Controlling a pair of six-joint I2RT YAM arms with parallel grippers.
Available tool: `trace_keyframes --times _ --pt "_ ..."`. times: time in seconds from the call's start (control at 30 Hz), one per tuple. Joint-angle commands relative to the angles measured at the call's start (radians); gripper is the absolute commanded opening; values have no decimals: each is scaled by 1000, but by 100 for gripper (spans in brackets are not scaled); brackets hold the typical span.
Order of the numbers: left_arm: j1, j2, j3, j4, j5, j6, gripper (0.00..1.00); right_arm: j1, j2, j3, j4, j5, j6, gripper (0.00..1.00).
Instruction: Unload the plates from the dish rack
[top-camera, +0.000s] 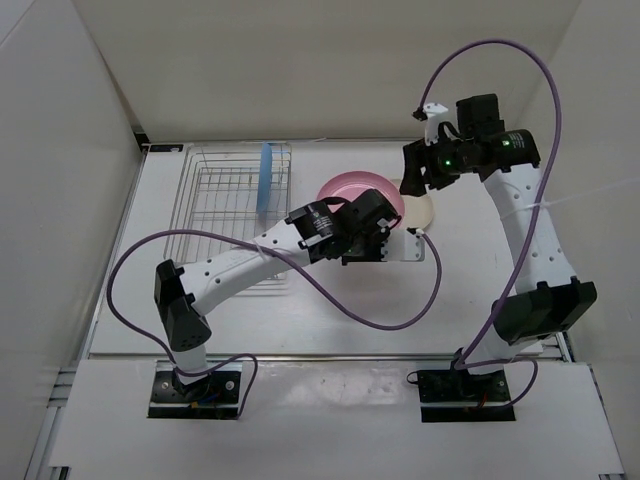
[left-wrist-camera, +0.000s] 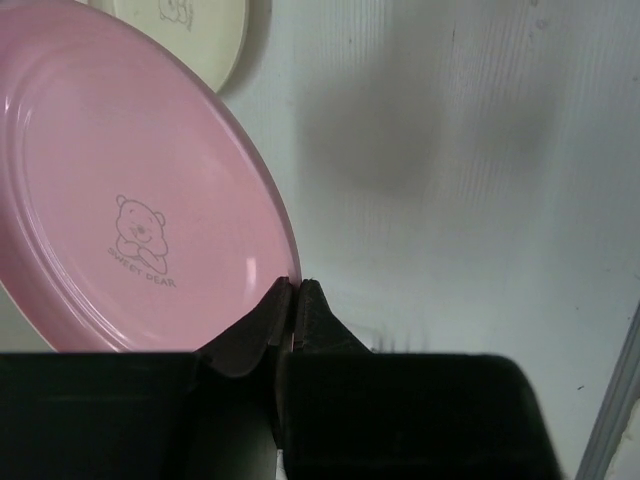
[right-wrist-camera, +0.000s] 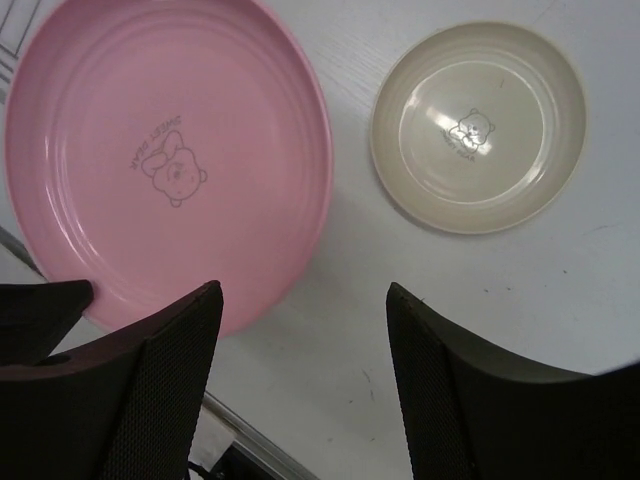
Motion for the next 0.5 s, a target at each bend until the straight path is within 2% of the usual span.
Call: trace_keyframes --times 0.0,0.23,0.33,0.47 --pt "-28 -8 78 13 -50 28 11 14 6 -11 -5 32 -20 70" --pt "-37 11 135 4 -39 19 11 25 35 -68 15 72 -20 69" --pt "-46 11 158 4 -39 10 11 34 45 -80 15 81 -20 60" --pt "-46 29 185 4 -30 1 11 43 45 -99 24 90 -20 56"
